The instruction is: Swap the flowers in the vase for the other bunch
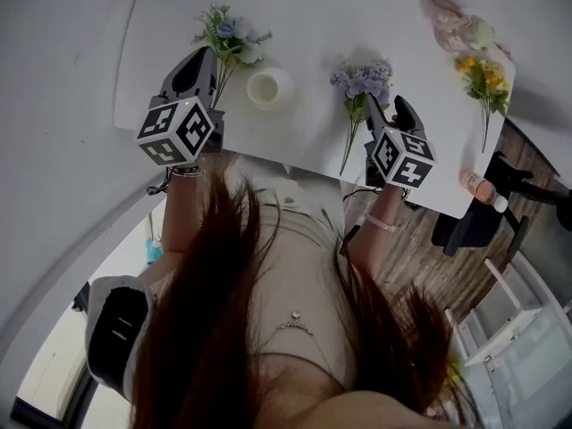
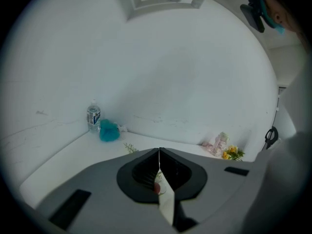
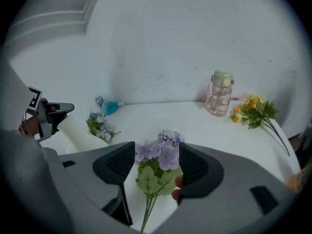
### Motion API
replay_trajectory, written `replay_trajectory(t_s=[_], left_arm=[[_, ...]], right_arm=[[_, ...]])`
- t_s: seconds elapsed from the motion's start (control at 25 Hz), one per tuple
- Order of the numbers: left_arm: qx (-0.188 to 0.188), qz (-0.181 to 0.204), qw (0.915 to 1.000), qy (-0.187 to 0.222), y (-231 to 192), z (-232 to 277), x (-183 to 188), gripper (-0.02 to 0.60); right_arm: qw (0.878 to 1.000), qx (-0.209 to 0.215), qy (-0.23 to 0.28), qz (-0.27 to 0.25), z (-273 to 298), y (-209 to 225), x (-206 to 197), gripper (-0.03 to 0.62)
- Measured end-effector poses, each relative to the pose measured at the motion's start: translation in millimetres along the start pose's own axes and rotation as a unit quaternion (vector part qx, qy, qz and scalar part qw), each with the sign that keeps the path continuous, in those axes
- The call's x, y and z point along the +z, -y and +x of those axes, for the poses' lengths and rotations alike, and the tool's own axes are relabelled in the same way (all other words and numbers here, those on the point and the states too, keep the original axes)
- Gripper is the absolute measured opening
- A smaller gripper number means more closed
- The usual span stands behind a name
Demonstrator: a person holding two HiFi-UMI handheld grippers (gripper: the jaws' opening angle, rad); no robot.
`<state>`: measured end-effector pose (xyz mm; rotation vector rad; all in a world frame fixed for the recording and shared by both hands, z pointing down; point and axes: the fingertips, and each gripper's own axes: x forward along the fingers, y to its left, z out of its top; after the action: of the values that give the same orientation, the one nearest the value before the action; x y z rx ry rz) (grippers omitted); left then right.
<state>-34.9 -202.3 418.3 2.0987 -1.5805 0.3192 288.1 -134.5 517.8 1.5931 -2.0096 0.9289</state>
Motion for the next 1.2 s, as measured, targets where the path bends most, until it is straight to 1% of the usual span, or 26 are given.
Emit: replay_trajectory(t_s=[0.44, 0.72, 0.96, 1.2], left_arm=[[0.043, -0.007, 0.9990, -0.009, 0.6, -13.0, -13.9, 0.006], [0.059, -0.010, 0.9981, -0.014, 1.1, -17.6, -19.8, 0.006], [0.068, -0.011, 0.9975, -0.018, 7.1, -19.4, -25.5, 0.006], [0.082, -0.011, 0.9964, -0.022, 7.5, -25.1, -30.7, 0.006]], right_arm=[[0.997, 0.051, -0.057, 0.023, 27.1, 3.7, -26.8, 0.327], [0.995, 0.057, -0.080, 0.023, 38.2, 7.0, -37.6, 0.336], [0.990, 0.077, -0.115, 0.032, 47.5, 8.1, -54.7, 0.337], [0.986, 0.087, -0.137, 0.042, 56.4, 10.8, -65.7, 0.337]])
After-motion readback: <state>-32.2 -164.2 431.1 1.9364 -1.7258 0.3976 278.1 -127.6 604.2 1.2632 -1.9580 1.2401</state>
